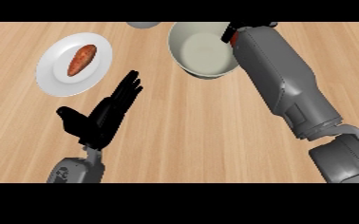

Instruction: Pick the bell pepper from the placemat and place it in the bowl

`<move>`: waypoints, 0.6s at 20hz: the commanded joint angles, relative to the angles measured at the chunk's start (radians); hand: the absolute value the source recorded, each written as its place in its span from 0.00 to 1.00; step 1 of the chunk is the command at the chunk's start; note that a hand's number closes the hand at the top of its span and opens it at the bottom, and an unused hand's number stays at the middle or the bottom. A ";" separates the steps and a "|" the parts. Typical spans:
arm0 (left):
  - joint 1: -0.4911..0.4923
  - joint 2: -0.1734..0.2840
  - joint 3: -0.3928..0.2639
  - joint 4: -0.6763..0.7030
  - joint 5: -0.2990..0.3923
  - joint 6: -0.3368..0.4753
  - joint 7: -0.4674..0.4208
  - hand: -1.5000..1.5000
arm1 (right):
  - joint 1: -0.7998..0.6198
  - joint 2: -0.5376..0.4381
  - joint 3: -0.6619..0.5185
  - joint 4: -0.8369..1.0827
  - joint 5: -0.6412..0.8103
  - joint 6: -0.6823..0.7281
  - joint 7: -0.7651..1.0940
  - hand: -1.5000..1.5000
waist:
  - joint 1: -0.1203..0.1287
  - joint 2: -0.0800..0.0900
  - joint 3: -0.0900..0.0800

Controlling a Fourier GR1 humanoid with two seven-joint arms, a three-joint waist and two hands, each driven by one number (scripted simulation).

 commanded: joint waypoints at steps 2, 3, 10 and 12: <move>-0.027 -0.001 0.017 0.041 -0.015 0.008 -0.012 0.50 | 0.068 -0.011 -0.083 0.030 -0.065 -0.150 -0.160 0.00 | -0.007 0.001 0.001; 0.026 0.001 -0.011 -0.027 0.005 -0.013 0.012 0.50 | 0.054 -0.027 -0.104 0.028 -0.079 -0.178 -0.176 0.00 | 0.009 0.001 0.001; 0.004 -0.007 0.016 -0.017 0.009 0.013 0.023 0.50 | 0.139 0.045 -0.214 -0.207 -0.193 -0.582 -0.366 0.00 | -0.029 -0.012 0.004; 0.012 -0.001 0.012 -0.006 -0.004 0.008 0.007 0.50 | 0.142 0.110 -0.216 -0.268 -0.213 -0.647 -0.411 0.00 | -0.032 -0.017 0.002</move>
